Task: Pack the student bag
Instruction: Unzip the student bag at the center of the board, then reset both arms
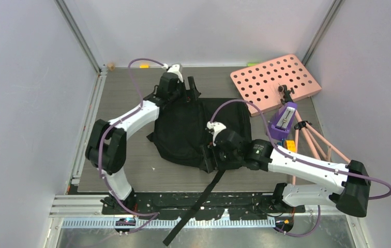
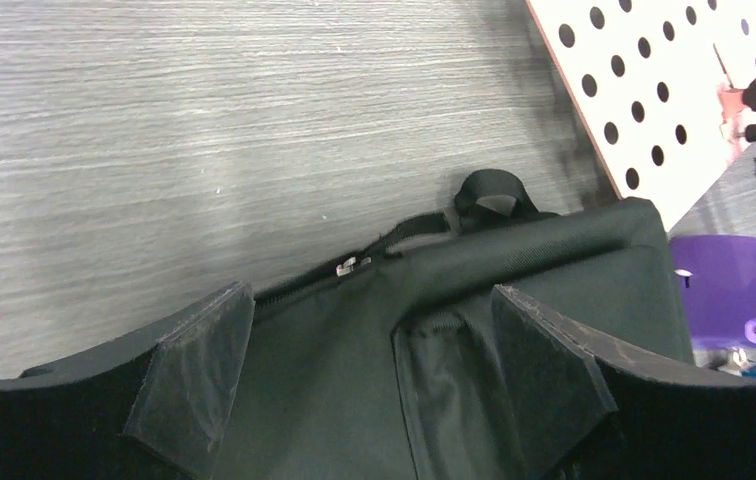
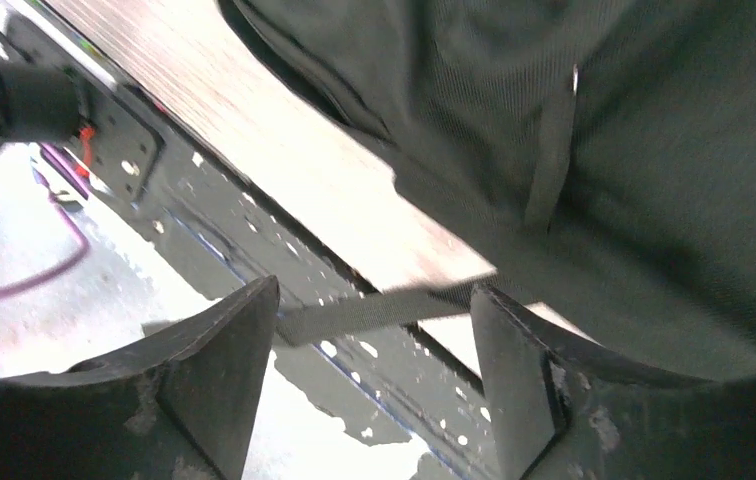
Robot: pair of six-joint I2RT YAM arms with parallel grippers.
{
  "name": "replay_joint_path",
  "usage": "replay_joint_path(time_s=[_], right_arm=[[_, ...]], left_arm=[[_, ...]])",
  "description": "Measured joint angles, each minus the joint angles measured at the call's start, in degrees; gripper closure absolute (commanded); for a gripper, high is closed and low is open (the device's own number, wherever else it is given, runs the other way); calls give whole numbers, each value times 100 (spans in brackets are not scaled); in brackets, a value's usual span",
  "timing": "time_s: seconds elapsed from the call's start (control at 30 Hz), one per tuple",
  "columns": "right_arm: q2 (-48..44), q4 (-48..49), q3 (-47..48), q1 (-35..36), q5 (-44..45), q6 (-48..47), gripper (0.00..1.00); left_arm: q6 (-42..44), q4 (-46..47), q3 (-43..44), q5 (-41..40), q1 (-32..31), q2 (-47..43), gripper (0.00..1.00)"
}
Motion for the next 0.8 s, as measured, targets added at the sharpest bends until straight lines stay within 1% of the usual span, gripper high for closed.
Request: replay_joint_path(time_s=[0.07, 0.1, 0.17, 0.23, 0.3, 0.4, 0.5, 0.53, 0.6, 0.67, 0.73, 0.8], right_arm=[[20, -76, 341, -35, 125, -55, 15], [44, -92, 527, -83, 201, -101, 13], [116, -92, 822, -223, 282, -208, 12], [262, -74, 1102, -562, 304, -332, 12], [470, -33, 1285, -1069, 291, -446, 11], [772, 9, 1351, -1847, 236, -595, 10], [1069, -7, 1346, -2835, 195, -761, 9], [1126, -7, 1342, -3165, 179, -800, 9], [1150, 2, 1300, -3812, 155, -831, 9], [1115, 24, 1237, -4433, 105, -833, 9], [994, 26, 1145, -4951, 70, -835, 9], [721, 15, 1036, -5379, 149, -850, 9]], left_arm=[[68, -26, -197, -28, 20, -313, 1], [103, -52, -313, -42, 11, -542, 1], [205, -164, -442, -52, 9, -916, 0], [289, -343, -555, -59, 17, -1360, 0], [341, -535, -662, -59, 92, -1770, 0], [343, -741, -918, -17, 420, -2291, 0], [310, -1086, -1274, 136, 1110, -2745, 0], [289, -1248, -1423, 221, 1447, -2889, 0], [286, -1543, -1641, 299, 1956, -3121, 0], [323, -1853, -1792, 295, 2304, -3357, 0], [409, -2205, -1871, 205, 2435, -3670, 0], [516, -2474, -1875, 55, 2437, -4046, 0]])
